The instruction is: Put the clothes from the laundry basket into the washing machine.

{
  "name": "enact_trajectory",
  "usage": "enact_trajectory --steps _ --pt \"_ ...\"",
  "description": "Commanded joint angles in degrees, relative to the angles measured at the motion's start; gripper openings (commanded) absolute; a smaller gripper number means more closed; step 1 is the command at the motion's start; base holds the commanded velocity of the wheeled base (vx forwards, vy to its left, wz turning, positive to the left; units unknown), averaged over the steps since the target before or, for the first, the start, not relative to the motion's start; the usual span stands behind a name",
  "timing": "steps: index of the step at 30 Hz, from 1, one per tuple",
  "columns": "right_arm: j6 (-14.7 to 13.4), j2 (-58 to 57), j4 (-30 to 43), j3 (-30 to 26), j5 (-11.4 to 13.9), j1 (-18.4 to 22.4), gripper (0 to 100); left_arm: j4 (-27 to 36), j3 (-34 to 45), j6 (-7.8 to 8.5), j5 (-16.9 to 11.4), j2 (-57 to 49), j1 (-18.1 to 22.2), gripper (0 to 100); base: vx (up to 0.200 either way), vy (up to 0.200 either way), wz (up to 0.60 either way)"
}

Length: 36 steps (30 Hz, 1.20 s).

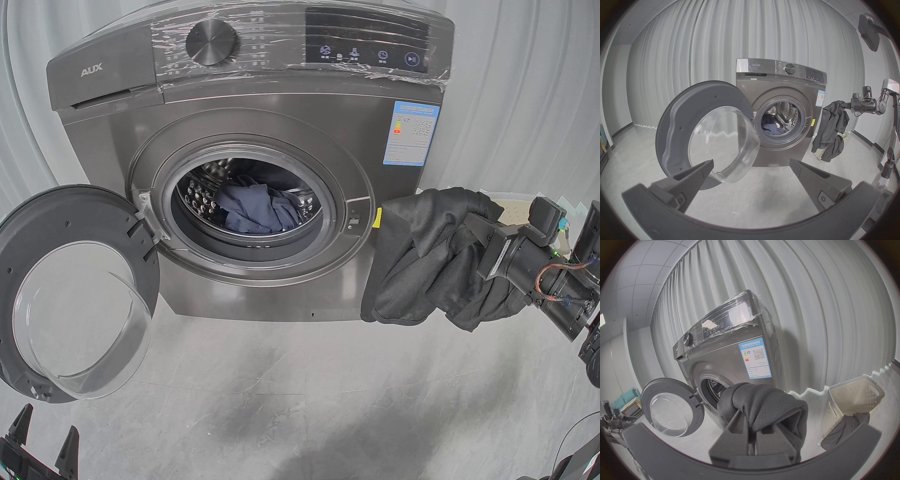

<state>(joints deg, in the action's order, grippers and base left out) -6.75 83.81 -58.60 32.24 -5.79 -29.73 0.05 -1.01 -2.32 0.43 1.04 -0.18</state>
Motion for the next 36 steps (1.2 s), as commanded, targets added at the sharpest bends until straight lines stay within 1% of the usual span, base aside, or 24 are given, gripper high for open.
enact_trajectory --steps 1,8,12,19,25,26,30,33,36 --pt "-0.01 0.04 -0.02 -0.34 0.08 0.29 0 0.04 0.84 -0.06 0.01 -0.77 0.01 100 0.0 0.0 0.0" --pt "-0.01 0.13 -0.02 -0.96 0.08 0.29 0 0.04 0.84 -0.14 0.01 -0.77 0.01 100 0.0 0.0 0.0" --pt "-0.81 0.13 -0.02 -1.31 0.08 0.29 0 0.04 0.84 -0.06 0.01 -0.77 0.01 100 0.0 0.0 0.0" --pt "-0.89 0.56 -0.2 -2.62 0.17 0.2 0 0.04 0.84 -0.06 0.01 -0.77 0.01 100 0.0 0.0 0.0" --pt "-1.51 0.56 -0.2 -3.06 -0.01 0.29 0 0.04 0.84 -0.06 0.01 -0.77 0.01 100 0.0 0.2 0.0" --pt "-1.51 0.39 -0.73 -3.59 0.08 0.29 0 0.04 0.84 0.03 0.01 -0.86 0.01 100 0.0 0.0 0.0" --pt "-1.6 0.21 -0.11 -4.38 0.17 -0.77 0 0.04 0.84 0.03 0.01 -0.95 0.09 100 0.0 0.0 0.0" --pt "-1.51 0.56 -0.11 -4.82 0.25 -1.03 0 0.04 0.84 0.38 0.01 -0.95 0.09 100 0.0 0.0 0.0" --pt "-1.51 0.3 -0.11 -4.47 0.25 -3.93 0 0.04 0.84 0.82 -0.08 -0.95 0.09 100 0.0 0.0 0.0"
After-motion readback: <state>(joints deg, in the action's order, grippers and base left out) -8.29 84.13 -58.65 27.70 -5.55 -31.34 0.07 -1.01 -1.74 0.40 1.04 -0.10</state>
